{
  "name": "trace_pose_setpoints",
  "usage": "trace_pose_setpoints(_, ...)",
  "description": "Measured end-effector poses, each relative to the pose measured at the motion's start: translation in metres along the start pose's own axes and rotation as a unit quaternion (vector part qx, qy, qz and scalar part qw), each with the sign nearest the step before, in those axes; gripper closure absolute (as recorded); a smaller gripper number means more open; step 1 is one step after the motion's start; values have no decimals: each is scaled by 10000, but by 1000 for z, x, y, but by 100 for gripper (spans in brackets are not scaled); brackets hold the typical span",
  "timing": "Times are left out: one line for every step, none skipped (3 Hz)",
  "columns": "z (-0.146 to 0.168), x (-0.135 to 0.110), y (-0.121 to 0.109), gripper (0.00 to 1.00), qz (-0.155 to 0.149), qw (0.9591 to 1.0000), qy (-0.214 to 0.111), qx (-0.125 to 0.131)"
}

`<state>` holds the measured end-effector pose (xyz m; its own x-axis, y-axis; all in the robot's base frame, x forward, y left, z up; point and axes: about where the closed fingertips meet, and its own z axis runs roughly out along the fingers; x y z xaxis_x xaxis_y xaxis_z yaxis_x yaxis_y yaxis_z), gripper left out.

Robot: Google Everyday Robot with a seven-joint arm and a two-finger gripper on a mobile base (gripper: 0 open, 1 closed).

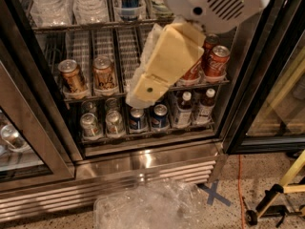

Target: Pick water bottle from top shelf of fridge

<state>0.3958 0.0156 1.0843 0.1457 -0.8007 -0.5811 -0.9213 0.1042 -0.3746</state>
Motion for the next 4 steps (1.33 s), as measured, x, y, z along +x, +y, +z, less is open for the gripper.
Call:
trace_pose_setpoints(0,0,0,0,0,10000,0,0)
trace_pose_setpoints(0,0,0,0,0,10000,-1,0)
trace_pose_setpoints(18,-20,-2,0,134,9990,-421,20)
trace_pose_setpoints(79,-61,-3,0,833,9847,-1461,-450)
